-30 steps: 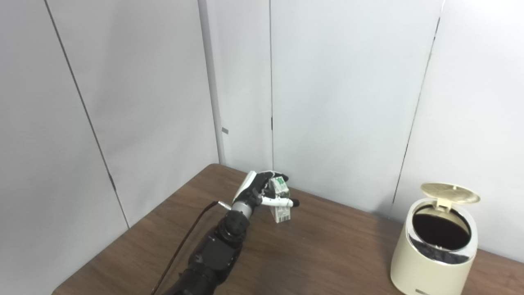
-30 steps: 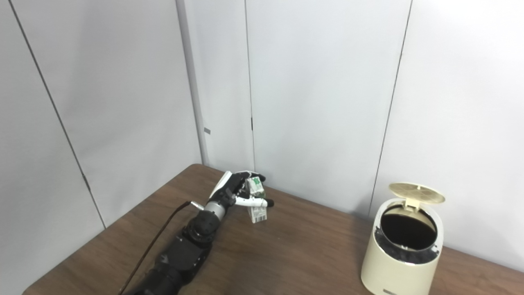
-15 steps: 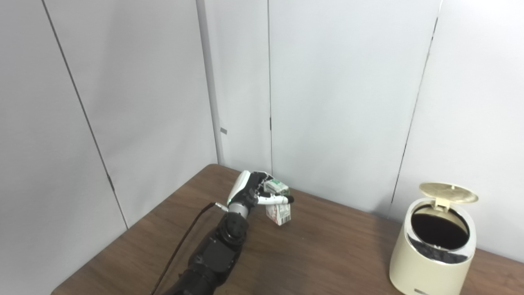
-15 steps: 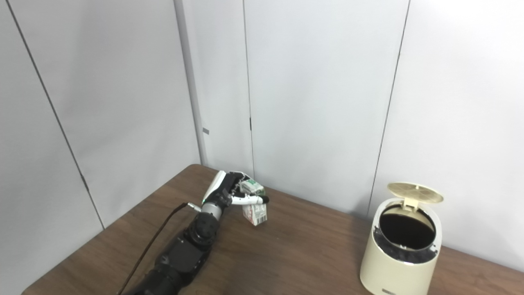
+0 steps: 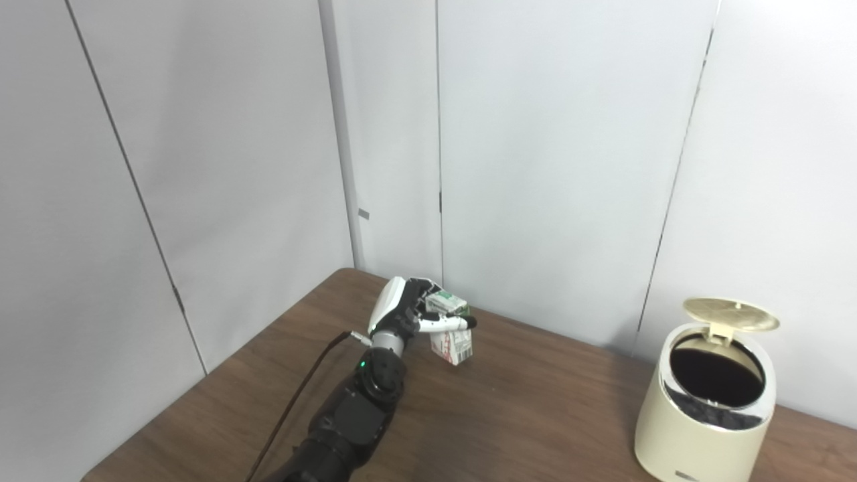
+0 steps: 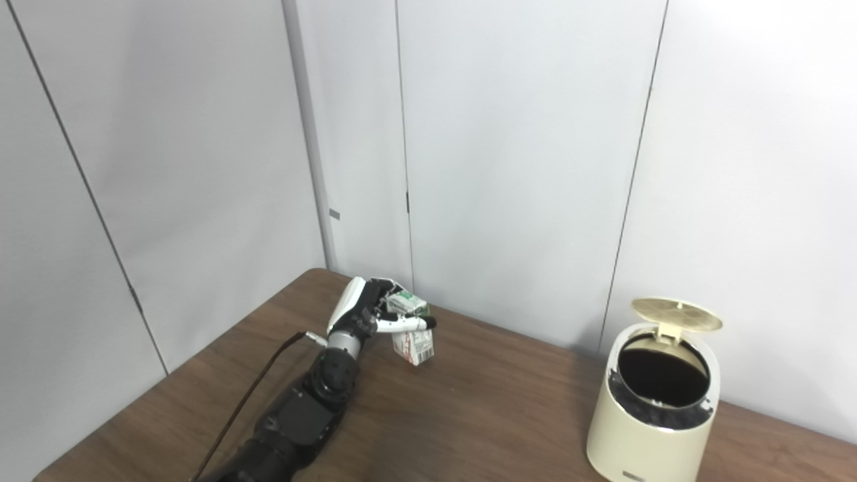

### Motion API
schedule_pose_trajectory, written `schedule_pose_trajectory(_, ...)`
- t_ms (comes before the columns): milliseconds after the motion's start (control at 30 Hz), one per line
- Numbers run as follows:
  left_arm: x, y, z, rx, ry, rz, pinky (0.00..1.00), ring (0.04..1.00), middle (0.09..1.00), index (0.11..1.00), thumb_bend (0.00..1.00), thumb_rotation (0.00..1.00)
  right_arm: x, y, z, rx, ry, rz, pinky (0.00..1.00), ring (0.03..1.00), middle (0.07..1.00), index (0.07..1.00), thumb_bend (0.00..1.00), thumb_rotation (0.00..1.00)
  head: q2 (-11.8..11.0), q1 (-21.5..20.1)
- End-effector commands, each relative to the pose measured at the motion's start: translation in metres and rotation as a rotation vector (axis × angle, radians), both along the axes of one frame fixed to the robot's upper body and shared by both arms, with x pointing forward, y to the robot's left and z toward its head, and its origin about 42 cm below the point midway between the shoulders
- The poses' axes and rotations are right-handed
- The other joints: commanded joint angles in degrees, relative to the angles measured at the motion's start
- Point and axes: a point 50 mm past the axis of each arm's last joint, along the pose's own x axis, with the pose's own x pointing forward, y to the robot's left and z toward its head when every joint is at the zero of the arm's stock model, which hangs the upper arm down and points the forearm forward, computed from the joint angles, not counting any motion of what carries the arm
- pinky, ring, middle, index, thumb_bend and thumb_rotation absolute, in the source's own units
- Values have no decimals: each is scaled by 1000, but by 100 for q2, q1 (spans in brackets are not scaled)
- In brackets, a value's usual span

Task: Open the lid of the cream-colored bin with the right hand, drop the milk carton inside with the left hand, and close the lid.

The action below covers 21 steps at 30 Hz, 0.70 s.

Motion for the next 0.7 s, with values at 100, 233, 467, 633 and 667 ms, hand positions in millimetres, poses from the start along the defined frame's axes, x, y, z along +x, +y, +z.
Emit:
schedule_pose_trajectory(100, 12, -3, 56, 28, -190, -74, 420, 470, 513, 462, 519, 0, 3, 6, 14, -16, -63, 2, 490, 586, 610, 605, 246, 315, 34, -236)
schedule_pose_trajectory(233, 6, -16, 72, 45, -256, -114, 386, 444, 490, 481, 521, 0, 4, 11, 10, -13, -63, -6, 497, 587, 612, 601, 264, 326, 70, -627)
schedule_pose_trajectory(467, -20, -41, 110, 93, -460, -228, 362, 438, 476, 494, 506, 0, 8, 22, -7, -65, -69, 1, 464, 578, 617, 600, 267, 341, 150, -1870)
schedule_pose_trajectory(633, -43, -58, 131, 78, -631, -328, 383, 457, 480, 479, 504, 0, 5, 41, -16, -88, -13, -37, 447, 576, 623, 598, 308, 453, 185, -2291)
schedule_pose_trajectory(667, -47, -63, 135, 77, -665, -348, 386, 458, 483, 476, 504, 0, 4, 44, -17, -104, -10, -40, 457, 586, 628, 602, 314, 479, 194, -2338)
